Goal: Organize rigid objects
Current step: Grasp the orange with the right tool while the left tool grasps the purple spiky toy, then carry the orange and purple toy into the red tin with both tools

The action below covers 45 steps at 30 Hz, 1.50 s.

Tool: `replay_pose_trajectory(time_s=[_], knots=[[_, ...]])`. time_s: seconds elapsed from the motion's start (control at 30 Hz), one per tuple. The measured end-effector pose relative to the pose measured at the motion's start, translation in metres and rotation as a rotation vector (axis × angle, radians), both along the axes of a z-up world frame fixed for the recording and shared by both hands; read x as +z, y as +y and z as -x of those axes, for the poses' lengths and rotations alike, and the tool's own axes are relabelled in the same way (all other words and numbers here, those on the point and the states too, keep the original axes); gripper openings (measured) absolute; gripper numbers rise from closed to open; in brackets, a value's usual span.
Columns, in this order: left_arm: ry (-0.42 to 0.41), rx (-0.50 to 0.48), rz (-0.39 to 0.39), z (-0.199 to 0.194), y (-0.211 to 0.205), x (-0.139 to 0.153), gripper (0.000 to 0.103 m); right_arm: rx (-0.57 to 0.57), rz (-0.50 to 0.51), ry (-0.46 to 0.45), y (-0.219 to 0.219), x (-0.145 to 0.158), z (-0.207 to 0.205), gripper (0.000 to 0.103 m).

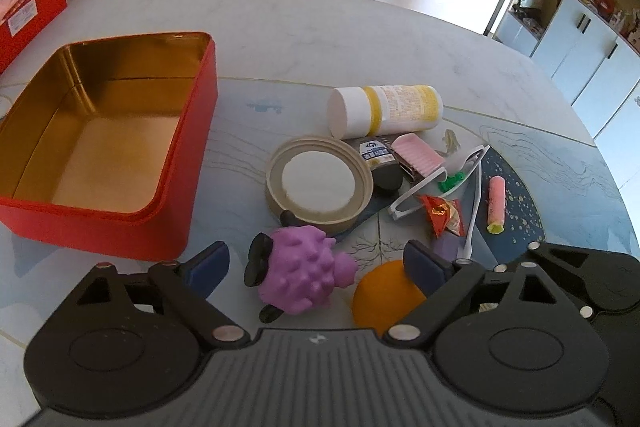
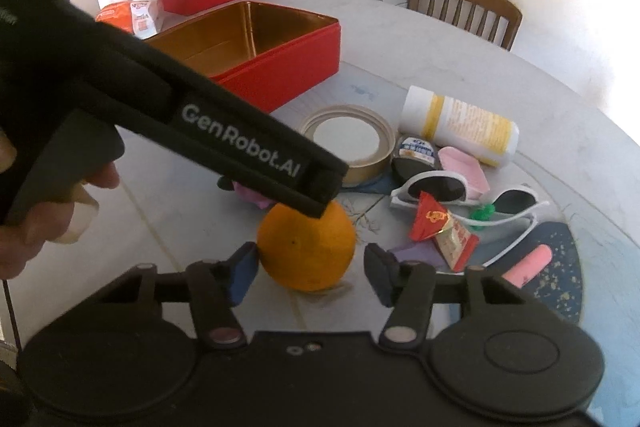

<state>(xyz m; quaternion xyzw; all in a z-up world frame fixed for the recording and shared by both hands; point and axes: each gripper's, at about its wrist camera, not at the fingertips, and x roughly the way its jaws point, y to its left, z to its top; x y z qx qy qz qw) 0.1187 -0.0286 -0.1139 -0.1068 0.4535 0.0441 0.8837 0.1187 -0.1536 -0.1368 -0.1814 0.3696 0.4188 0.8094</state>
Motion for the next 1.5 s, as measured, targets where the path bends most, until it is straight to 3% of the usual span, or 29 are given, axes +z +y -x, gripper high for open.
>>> replay_pose_trajectory(time_s=[0.3,0.57,0.77,1.0,1.5], knots=[[-0.001,-0.016,-0.025,0.000,-0.003,-0.004,0.087,0.009,-0.018,0.047,-0.020,0.000,-0.001,0.050],[0.023,-0.034,-0.100,-0.005,-0.009,-0.013,0.064,0.009,-0.020,0.058,-0.026,-0.001,-0.002,0.050],[0.034,-0.039,-0.132,-0.003,-0.012,-0.012,0.063,-0.012,-0.022,0.059,-0.027,0.001,-0.005,0.050],[0.031,-0.034,-0.116,0.003,-0.011,-0.006,0.060,-0.020,-0.028,0.061,-0.032,0.009,-0.007,0.049],[-0.010,0.026,-0.025,0.028,0.009,0.033,0.060,-0.019,-0.100,0.015,-0.041,0.049,-0.007,0.049]])
